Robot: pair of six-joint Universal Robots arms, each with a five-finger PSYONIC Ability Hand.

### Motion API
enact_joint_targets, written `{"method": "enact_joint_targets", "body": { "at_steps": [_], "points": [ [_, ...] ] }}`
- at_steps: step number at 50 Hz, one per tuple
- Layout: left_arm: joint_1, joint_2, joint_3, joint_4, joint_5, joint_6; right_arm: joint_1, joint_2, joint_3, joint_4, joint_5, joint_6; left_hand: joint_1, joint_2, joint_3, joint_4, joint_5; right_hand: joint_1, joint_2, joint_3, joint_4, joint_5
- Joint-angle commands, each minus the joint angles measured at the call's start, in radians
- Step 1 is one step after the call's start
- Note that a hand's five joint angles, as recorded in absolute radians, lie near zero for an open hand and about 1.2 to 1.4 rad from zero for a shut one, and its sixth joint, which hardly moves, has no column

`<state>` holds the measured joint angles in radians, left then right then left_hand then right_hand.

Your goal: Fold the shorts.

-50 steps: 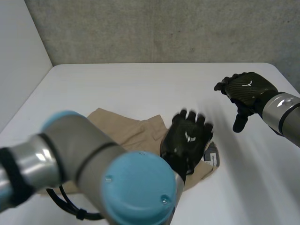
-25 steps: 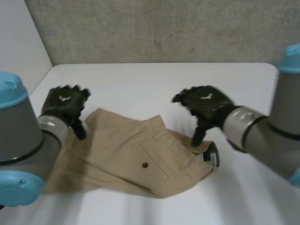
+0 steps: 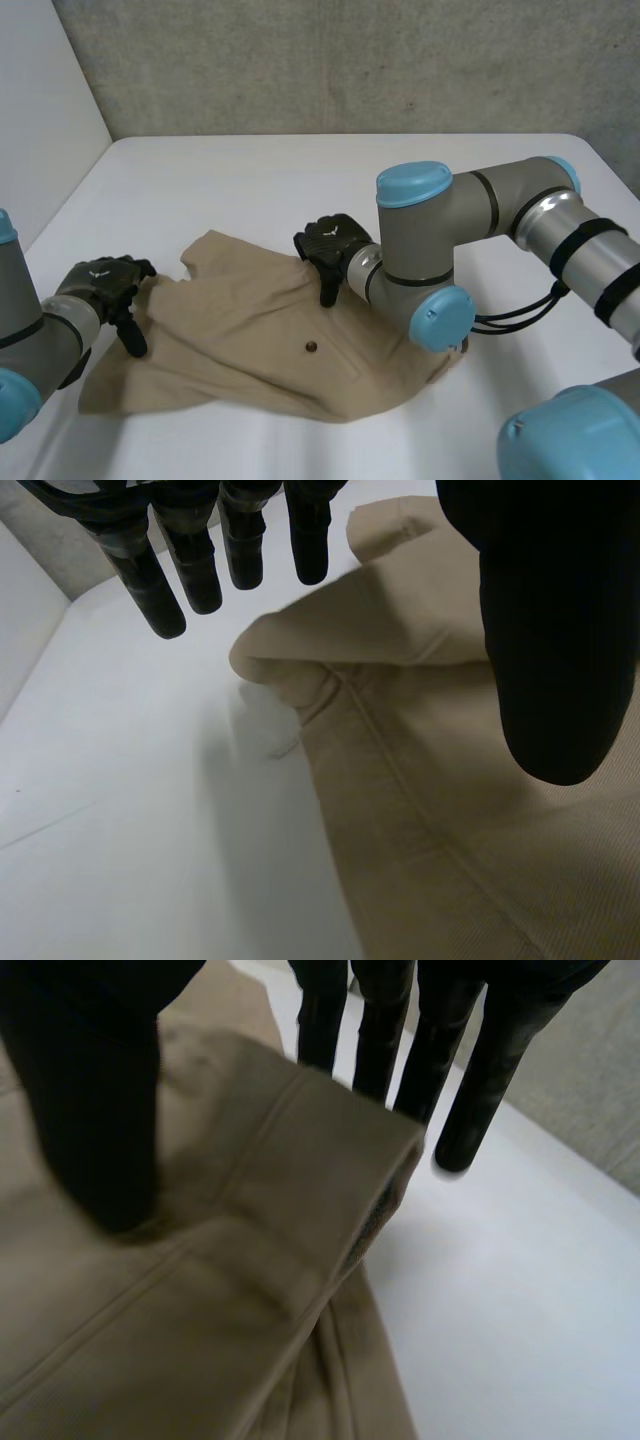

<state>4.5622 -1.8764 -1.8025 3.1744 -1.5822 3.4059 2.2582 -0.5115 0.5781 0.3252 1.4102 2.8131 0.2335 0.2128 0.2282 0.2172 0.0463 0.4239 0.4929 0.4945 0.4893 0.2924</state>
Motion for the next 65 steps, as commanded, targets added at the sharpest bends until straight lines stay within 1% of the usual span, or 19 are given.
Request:
{"method": "enact_joint_targets", "body": {
  "at_steps": [1, 4, 7, 8, 12, 16, 19, 21, 22, 23, 29, 37, 45, 48, 52, 55, 60, 64, 65],
  "points": [
    [0.003, -0.039, 0.020, 0.078, 0.024, 0.001, -0.009, 0.056, -0.098, 0.064, 0.004, 0.008, -0.014, 0.007, -0.009, 0.002, -0.001, 0.972, 0.903, 0.902, 0.907, 0.929],
    [0.000, -0.043, 0.035, 0.127, 0.022, 0.001, -0.012, 0.028, -0.095, 0.058, 0.015, 0.012, -0.011, 0.010, -0.006, 0.005, 0.002, 0.972, 0.903, 0.902, 0.907, 0.929],
    [-0.006, -0.040, 0.052, 0.144, 0.027, 0.001, -0.012, -0.115, -0.049, 0.022, 0.041, 0.014, -0.014, 0.007, -0.009, 0.002, -0.001, 0.972, 0.903, 0.902, 0.907, 0.929],
    [-0.011, -0.036, 0.054, 0.144, 0.025, 0.001, -0.012, -0.116, -0.049, 0.021, 0.041, 0.014, -0.014, 0.007, -0.009, 0.002, -0.001, 0.972, 0.903, 0.902, 0.907, 0.929],
    [-0.017, -0.029, 0.057, 0.144, 0.028, -0.002, -0.022, -0.244, 0.057, 0.006, 0.036, -0.003, -0.017, 0.004, -0.012, -0.001, -0.004, 0.972, 0.903, 0.902, 0.907, 0.929],
    [-0.037, -0.013, 0.052, 0.139, 0.030, -0.002, -0.035, -0.321, 0.129, 0.012, 0.035, -0.004, -0.020, 0.001, -0.015, -0.004, -0.007, 0.972, 0.903, 0.902, 0.907, 0.929],
    [-0.051, -0.012, 0.043, 0.139, 0.030, -0.002, -0.069, -0.424, 0.259, 0.020, 0.030, -0.032, -0.020, 0.001, -0.015, -0.004, -0.007, 0.972, 0.903, 0.902, 0.907, 0.929],
    [-0.057, -0.012, 0.038, 0.139, 0.034, 0.000, -0.077, -0.449, 0.295, 0.020, 0.029, -0.044, -0.020, 0.001, -0.015, -0.004, -0.007, 0.972, 0.903, 0.902, 0.907, 0.929],
    [-0.060, -0.012, 0.037, 0.139, 0.036, 0.001, -0.094, -0.511, 0.384, 0.020, 0.026, -0.090, -0.020, 0.001, -0.015, -0.004, -0.007, 0.972, 0.903, 0.902, 0.907, 0.929],
    [-0.065, -0.013, 0.037, 0.141, 0.041, 0.000, -0.097, -0.533, 0.414, 0.020, 0.021, -0.107, -0.023, -0.002, -0.018, -0.007, -0.010, 0.972, 0.903, 0.902, 0.907, 0.929],
    [-0.066, -0.015, 0.040, 0.147, 0.080, 0.000, -0.118, -0.665, 0.610, 0.017, -0.042, -0.188, -0.023, -0.002, -0.018, -0.007, -0.010, 0.972, 0.903, 0.902, 0.907, 0.929],
    [-0.066, -0.032, 0.077, 0.157, 0.143, 0.003, -0.147, -0.726, 0.721, 0.017, -0.100, -0.193, -0.008, 0.012, -0.003, 0.008, 0.004, 0.972, 0.903, 0.902, 0.907, 0.929],
    [-0.069, -0.131, 0.175, 0.153, 0.189, 0.006, -0.149, -0.763, 0.775, 0.008, -0.109, -0.195, 0.053, 0.074, 0.059, 0.070, 0.066, 0.972, 0.903, 0.902, 0.907, 0.929],
    [-0.069, -0.164, 0.202, 0.151, 0.191, 0.010, -0.152, -0.766, 0.779, 0.006, -0.108, -0.196, 0.179, 0.200, 0.184, 0.195, 0.192, 0.972, 0.903, 0.902, 0.907, 0.929],
    [-0.071, -0.214, 0.250, 0.157, 0.195, 0.067, -0.164, -0.765, 0.769, -0.003, -0.097, -0.207, 0.845, 0.865, 0.850, 0.861, 0.857, 0.972, 0.903, 0.902, 0.907, 0.929],
    [-0.074, -0.234, 0.279, 0.157, 0.205, 0.102, -0.183, -0.762, 0.755, -0.014, -0.096, -0.211, 1.162, 1.183, 1.167, 1.178, 1.175, 0.972, 0.903, 0.902, 0.907, 0.929],
    [-0.110, -0.265, 0.412, 0.173, 0.203, 0.147, -0.203, -0.705, 0.636, -0.083, -0.073, -0.219, 1.163, 1.183, 1.168, 1.179, 1.175, 0.972, 0.903, 0.902, 0.907, 0.929],
    [-0.153, -0.262, 0.540, 0.217, 0.196, 0.144, -0.206, -0.613, 0.442, -0.201, 0.016, -0.221, 1.163, 1.183, 1.168, 1.179, 1.175, 0.972, 0.903, 0.902, 0.907, 0.929],
    [-0.175, -0.254, 0.602, 0.257, 0.188, 0.144, -0.206, -0.598, 0.398, -0.233, 0.041, -0.222, 1.163, 1.183, 1.168, 1.179, 1.175, 0.972, 0.903, 0.902, 0.907, 0.929]
  ]
}}
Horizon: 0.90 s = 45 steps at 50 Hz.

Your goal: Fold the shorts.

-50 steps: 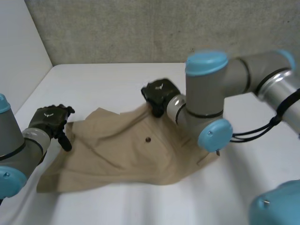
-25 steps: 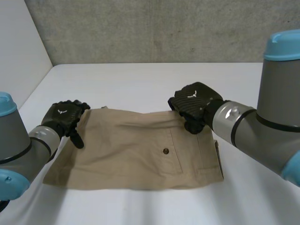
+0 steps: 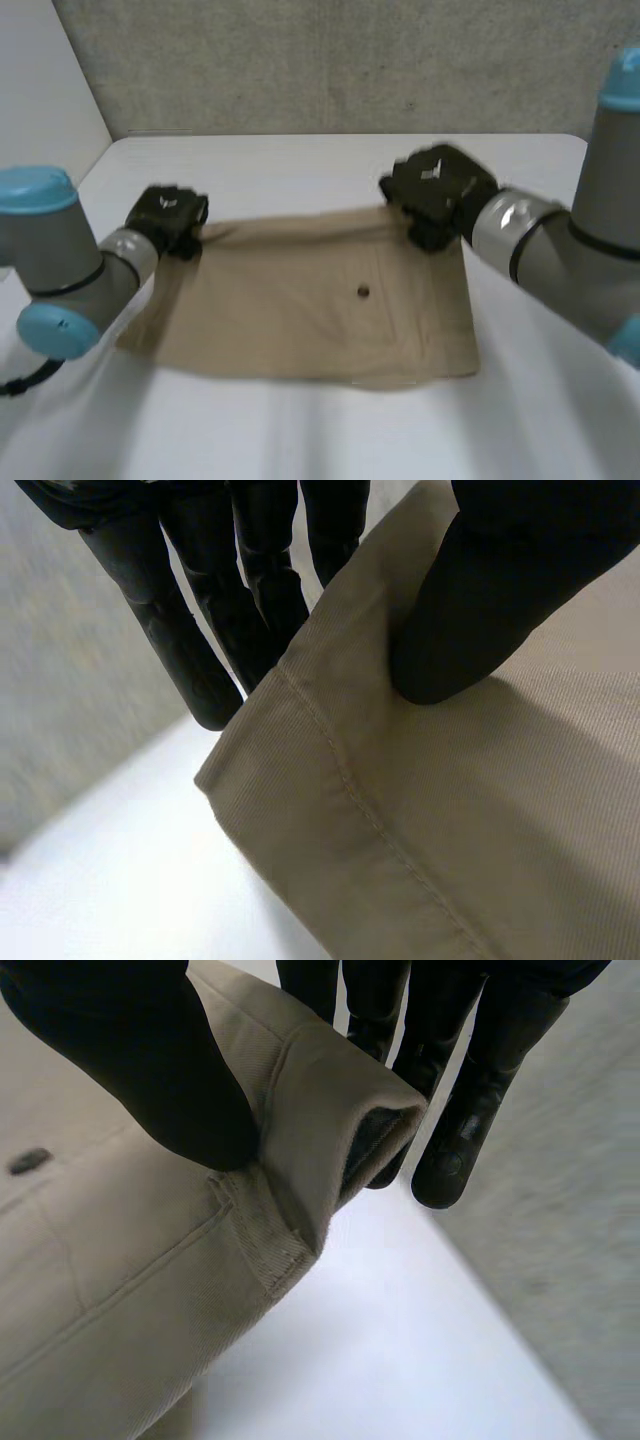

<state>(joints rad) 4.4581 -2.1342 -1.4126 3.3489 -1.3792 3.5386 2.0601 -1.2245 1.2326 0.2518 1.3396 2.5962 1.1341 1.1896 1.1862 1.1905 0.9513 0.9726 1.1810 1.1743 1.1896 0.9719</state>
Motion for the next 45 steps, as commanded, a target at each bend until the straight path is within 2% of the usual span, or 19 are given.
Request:
{"method": "enact_joint_targets", "body": {
  "at_steps": [1, 2, 5, 7, 9, 12, 14, 15, 17, 19, 20, 25, 27, 33, 35, 37, 42, 44, 45],
  "points": [
    [-0.071, 0.004, 0.213, 0.083, -0.015, 0.011, -0.008, 0.115, -0.257, -0.160, 0.112, -0.005, 0.262, 0.207, 0.210, 0.206, 0.270, 0.424, 0.215, 0.222, 0.207, 0.250],
    [-0.113, 0.040, 0.312, 0.206, -0.047, 0.008, -0.008, 0.144, -0.344, -0.236, 0.157, -0.007, 0.262, 0.207, 0.210, 0.206, 0.270, 0.424, 0.215, 0.222, 0.207, 0.250],
    [-0.132, 0.074, 0.340, 0.301, -0.079, 0.013, -0.008, 0.177, -0.513, -0.443, 0.226, -0.025, 0.262, 0.207, 0.210, 0.206, 0.270, 0.424, 0.215, 0.222, 0.207, 0.250],
    [-0.160, 0.147, 0.340, 0.528, -0.188, 0.010, -0.006, 0.175, -0.550, -0.590, 0.227, -0.045, 0.262, 0.207, 0.210, 0.206, 0.270, 0.424, 0.215, 0.222, 0.207, 0.250],
    [-0.174, 0.174, 0.327, 0.601, -0.218, 0.008, -0.006, 0.175, -0.549, -0.615, 0.227, -0.047, 0.262, 0.207, 0.210, 0.206, 0.270, 0.424, 0.215, 0.222, 0.207, 0.250],
    [-0.201, 0.209, 0.270, 0.636, -0.248, 0.010, -0.005, 0.171, -0.513, -0.666, 0.224, -0.050, 0.262, 0.207, 0.210, 0.206, 0.270, 0.424, 0.215, 0.222, 0.207, 0.250],
    [-0.209, 0.224, 0.225, 0.636, -0.251, 0.010, -0.006, 0.155, -0.423, -0.639, 0.217, -0.051, 0.262, 0.207, 0.210, 0.206, 0.270, 0.424, 0.215, 0.222, 0.207, 0.250],
    [-0.217, 0.243, 0.119, 0.633, -0.253, 0.013, -0.008, 0.148, -0.392, -0.626, 0.217, -0.051, 0.262, 0.207, 0.210, 0.206, 0.270, 0.424, 0.215, 0.222, 0.207, 0.250],
    [-0.217, 0.246, 0.083, 0.633, -0.251, 0.014, -0.009, 0.119, -0.291, -0.585, 0.210, -0.051, 0.262, 0.207, 0.210, 0.206, 0.270, 0.424, 0.215, 0.222, 0.207, 0.250],
    [-0.218, 0.249, -0.047, 0.630, -0.247, 0.014, -0.009, 0.103, -0.219, -0.557, 0.200, -0.054, 0.262, 0.207, 0.210, 0.206, 0.270, 0.424, 0.215, 0.222, 0.207, 0.250],
    [-0.221, 0.246, -0.108, 0.627, -0.245, 0.017, -0.012, 0.099, -0.118, -0.516, 0.184, -0.051, 0.262, 0.207, 0.210, 0.206, 0.270, 0.424, 0.215, 0.222, 0.207, 0.250],
    [-0.235, 0.209, -0.270, 0.620, -0.244, 0.020, -0.050, 0.100, 0.086, -0.438, 0.179, -0.045, 0.262, 0.207, 0.210, 0.206, 0.270, 0.424, 0.215, 0.222, 0.207, 0.250],
    [-0.247, 0.178, -0.328, 0.592, -0.245, 0.031, -0.054, 0.100, 0.111, -0.427, 0.179, -0.045, 0.262, 0.207, 0.210, 0.206, 0.270, 0.424, 0.215, 0.222, 0.207, 0.250],
    [-0.279, 0.157, -0.426, 0.439, -0.250, 0.057, -0.063, 0.108, 0.255, -0.372, 0.171, -0.044, 0.262, 0.207, 0.210, 0.206, 0.270, 0.424, 0.215, 0.222, 0.207, 0.250],
    [-0.289, 0.158, -0.446, 0.384, -0.251, 0.059, -0.063, 0.108, 0.272, -0.370, 0.171, -0.045, 0.262, 0.207, 0.210, 0.206, 0.270, 0.424, 0.215, 0.222, 0.207, 0.250],
    [-0.310, 0.169, -0.457, 0.272, -0.258, 0.057, -0.061, 0.108, 0.290, -0.365, 0.173, -0.056, 0.262, 0.207, 0.210, 0.206, 0.270, 0.424, 0.215, 0.222, 0.207, 0.250],
    [-0.319, 0.207, -0.457, 0.144, -0.261, 0.056, -0.067, 0.103, 0.320, -0.335, 0.174, -0.045, 0.262, 0.207, 0.210, 0.206, 0.270, 0.424, 0.215, 0.222, 0.207, 0.250],
    [-0.316, 0.227, -0.459, 0.117, -0.259, 0.048, -0.069, 0.102, 0.326, -0.329, 0.176, -0.045, 0.152, 0.096, 0.100, 0.095, 0.160, 0.424, 0.215, 0.222, 0.207, 0.250],
    [-0.315, 0.241, -0.463, 0.092, -0.256, 0.045, -0.069, 0.096, 0.349, -0.307, 0.171, -0.042, -0.090, -0.146, -0.142, -0.147, -0.082, 0.355, 0.146, 0.153, 0.138, 0.181]
  ]
}}
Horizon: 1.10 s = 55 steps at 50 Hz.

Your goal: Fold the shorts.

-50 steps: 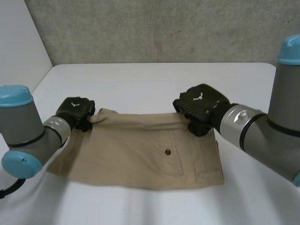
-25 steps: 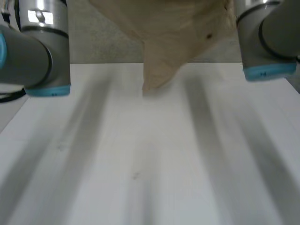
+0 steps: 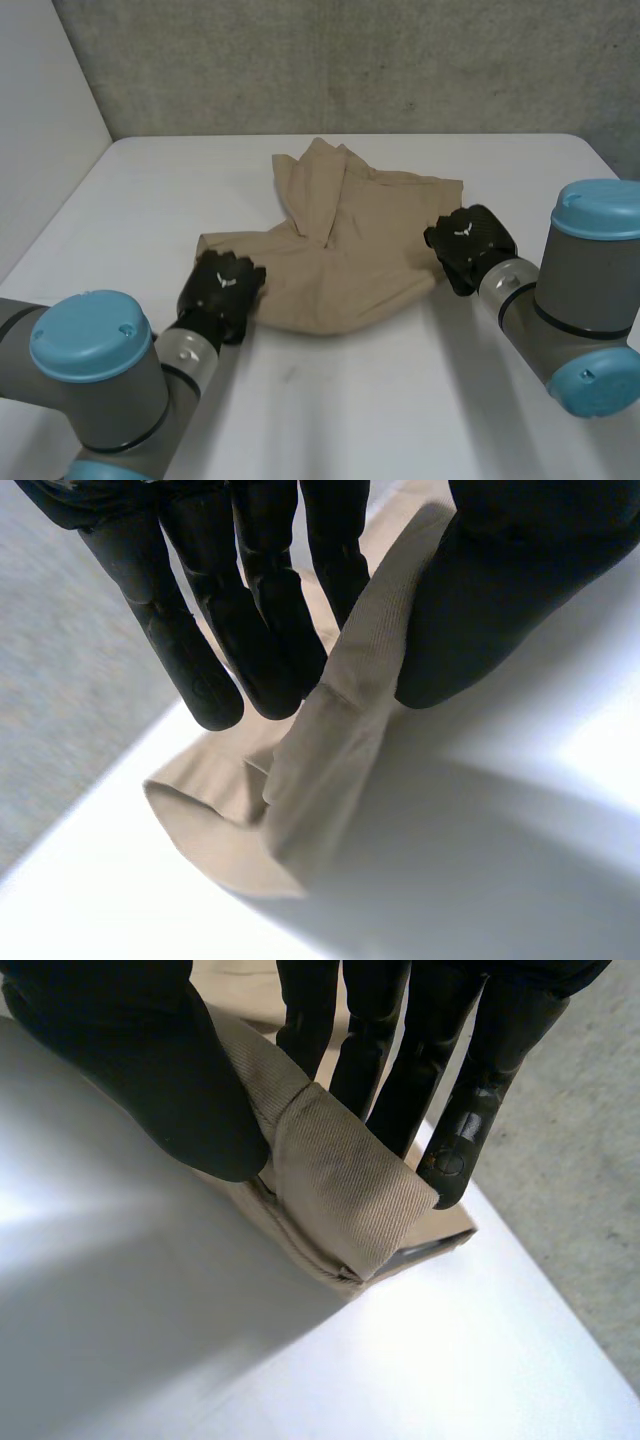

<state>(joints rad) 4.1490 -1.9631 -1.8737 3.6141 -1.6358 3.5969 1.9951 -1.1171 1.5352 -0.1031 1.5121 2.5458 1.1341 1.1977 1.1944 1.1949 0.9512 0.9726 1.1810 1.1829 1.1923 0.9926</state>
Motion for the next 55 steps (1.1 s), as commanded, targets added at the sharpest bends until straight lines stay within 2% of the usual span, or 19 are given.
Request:
{"method": "enact_joint_targets", "body": {
  "at_steps": [1, 3, 4, 6, 12, 18, 25, 29, 30, 32, 35, 44, 55],
  "points": [
    [-0.007, 0.076, -0.002, -0.184, 0.001, -0.013, -0.004, -0.015, 0.055, 0.052, -0.004, 0.008, -0.241, -0.305, -0.301, -0.302, -0.232, 0.285, 0.076, 0.074, 0.065, 0.090],
    [-0.010, 0.085, -0.004, -0.202, 0.001, -0.013, -0.012, -0.018, 0.078, 0.053, -0.007, 0.010, -0.523, -0.587, -0.583, -0.584, -0.515, 0.184, -0.024, -0.026, -0.035, -0.010],
    [-0.010, 0.095, -0.004, -0.221, 0.001, -0.013, -0.025, -0.024, 0.101, 0.043, -0.012, 0.011, -0.667, -0.730, -0.727, -0.727, -0.658, 0.047, -0.161, -0.163, -0.172, -0.147],
    [-0.010, 0.110, -0.002, -0.236, -0.001, -0.015, -0.039, -0.030, 0.121, 0.034, -0.021, 0.017, -0.677, -0.741, -0.737, -0.738, -0.669, -0.086, -0.294, -0.296, -0.305, -0.280],
    [0.008, 0.138, -0.002, -0.244, -0.002, -0.017, -0.070, -0.038, 0.177, -0.039, -0.053, 0.089, -0.674, -0.738, -0.734, -0.735, -0.666, -0.203, -0.412, -0.414, -0.423, -0.398],
    [0.060, 0.136, -0.018, -0.247, -0.002, -0.017, -0.090, -0.040, 0.209, -0.056, -0.085, 0.113, -0.662, -0.726, -0.723, -0.723, -0.654, -0.139, -0.348, -0.349, -0.359, -0.334],
    [0.099, 0.142, -0.067, -0.249, -0.001, -0.017, -0.101, -0.050, 0.235, -0.087, -0.110, 0.114, -0.645, -0.708, -0.705, -0.705, -0.636, 0.423, 0.215, 0.213, 0.203, 0.229],
    [0.102, 0.142, -0.076, -0.249, -0.002, -0.017, -0.107, -0.050, 0.235, -0.095, -0.113, 0.114, -0.645, -0.708, -0.705, -0.705, -0.636, 0.401, 0.193, 0.191, 0.182, 0.207],
    [0.102, 0.142, -0.076, -0.247, -0.004, -0.018, -0.108, -0.050, 0.234, -0.095, -0.113, 0.114, -0.645, -0.708, -0.705, -0.705, -0.636, 0.352, 0.143, 0.142, 0.132, 0.157],
    [0.103, 0.139, -0.076, -0.247, -0.004, -0.018, -0.116, -0.050, 0.235, -0.095, -0.112, 0.117, -0.645, -0.708, -0.705, -0.705, -0.636, 0.097, -0.112, -0.113, -0.123, -0.098],
    [0.097, 0.132, -0.076, -0.247, -0.002, -0.018, -0.127, -0.053, 0.238, -0.092, -0.110, 0.117, -0.627, -0.691, -0.687, -0.688, -0.619, 0.020, -0.189, -0.190, -0.200, -0.175],
    [0.091, 0.096, -0.064, -0.236, -0.001, -0.018, -0.144, -0.050, 0.238, -0.089, -0.112, 0.117, -0.577, -0.641, -0.637, -0.638, -0.569, 0.022, -0.186, -0.188, -0.197, -0.172],
    [0.083, 0.072, -0.061, -0.230, 0.004, -0.020, -0.148, -0.049, 0.237, -0.090, -0.113, 0.117, -0.504, -0.567, -0.564, -0.564, -0.495, 0.155, -0.054, -0.056, -0.065, -0.040]
  ]
}}
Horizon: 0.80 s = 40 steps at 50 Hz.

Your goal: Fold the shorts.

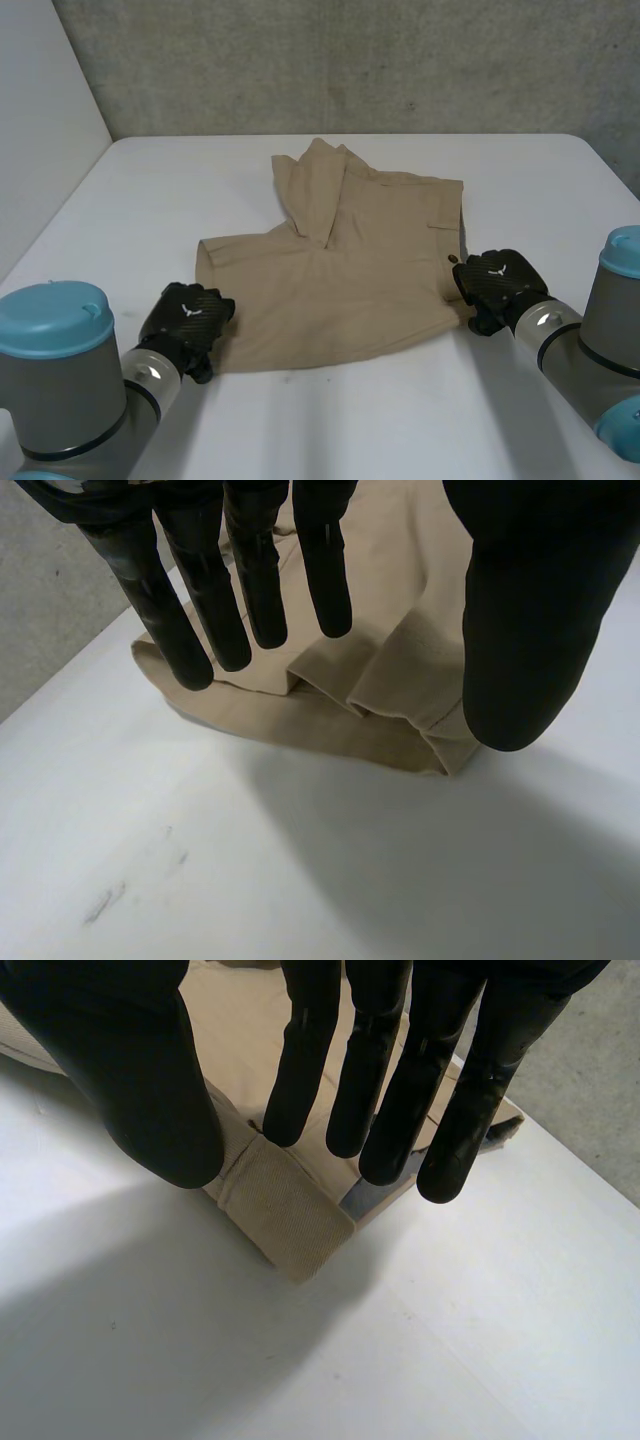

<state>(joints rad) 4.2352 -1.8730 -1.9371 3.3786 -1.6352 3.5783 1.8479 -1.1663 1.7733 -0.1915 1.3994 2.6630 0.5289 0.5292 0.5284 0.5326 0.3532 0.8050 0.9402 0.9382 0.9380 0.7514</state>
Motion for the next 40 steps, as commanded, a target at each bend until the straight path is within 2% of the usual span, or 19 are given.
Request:
{"method": "enact_joint_targets", "body": {
  "at_steps": [1, 6, 9, 10, 11, 13, 15, 21, 25, 33, 40],
  "points": [
    [-0.003, -0.021, 0.004, 0.007, 0.003, -0.001, -0.001, 0.000, -0.002, -0.002, 0.000, 0.000, 0.099, 0.098, 0.099, 0.095, 0.100, 0.322, 0.187, 0.189, 0.189, 0.201],
    [-0.008, -0.050, 0.020, 0.007, 0.003, -0.001, 0.001, 0.000, -0.002, -0.002, 0.000, 0.000, 0.104, 0.104, 0.105, 0.101, 0.106, 0.322, 0.187, 0.189, 0.189, 0.201],
    [-0.017, -0.070, 0.030, 0.008, 0.005, -0.001, 0.001, 0.002, -0.002, -0.005, 0.000, 0.000, 0.195, 0.195, 0.196, 0.191, 0.196, 0.346, 0.210, 0.212, 0.213, 0.225],
    [-0.020, -0.078, 0.036, 0.013, 0.005, -0.003, 0.001, 0.002, -0.002, -0.006, 0.000, 0.000, 0.303, 0.303, 0.304, 0.299, 0.304, 0.366, 0.231, 0.233, 0.233, 0.245],
    [-0.023, -0.086, 0.041, 0.025, 0.005, -0.004, 0.001, 0.002, -0.002, -0.006, 0.000, 0.000, 0.507, 0.507, 0.508, 0.504, 0.509, 0.439, 0.304, 0.306, 0.306, 0.318],
    [-0.023, -0.086, 0.043, 0.044, 0.003, -0.006, 0.001, 0.002, -0.002, -0.008, -0.002, 0.000, 0.714, 0.714, 0.715, 0.710, 0.715, 0.580, 0.445, 0.447, 0.447, 0.459],
    [-0.023, -0.081, 0.041, 0.074, 0.002, -0.009, 0.001, 0.002, -0.003, -0.006, -0.002, -0.002, 0.867, 0.867, 0.867, 0.863, 0.868, 0.591, 0.456, 0.458, 0.458, 0.470],
    [-0.024, -0.049, 0.033, 0.093, -0.003, -0.007, 0.001, 0.004, -0.005, 0.001, -0.003, -0.005, 0.867, 0.867, 0.868, 0.864, 0.869, 0.591, 0.456, 0.458, 0.458, 0.470],
    [-0.018, 0.070, 0.021, 0.084, -0.005, -0.007, 0.001, -0.015, -0.012, 0.004, 0.003, -0.008, 0.867, 0.867, 0.868, 0.864, 0.869, 0.591, 0.456, 0.458, 0.458, 0.470],
    [-0.001, 0.282, 0.001, 0.012, -0.002, -0.003, 0.002, -0.165, -0.040, 0.092, -0.003, -0.017, 0.867, 0.867, 0.868, 0.864, 0.869, 0.591, 0.456, 0.458, 0.458, 0.470],
    [0.008, 0.469, 0.012, -0.105, 0.002, -0.007, -0.004, -0.326, -0.077, 0.273, -0.060, -0.022, 0.867, 0.867, 0.868, 0.864, 0.869, 0.591, 0.456, 0.458, 0.458, 0.470]
  ]
}}
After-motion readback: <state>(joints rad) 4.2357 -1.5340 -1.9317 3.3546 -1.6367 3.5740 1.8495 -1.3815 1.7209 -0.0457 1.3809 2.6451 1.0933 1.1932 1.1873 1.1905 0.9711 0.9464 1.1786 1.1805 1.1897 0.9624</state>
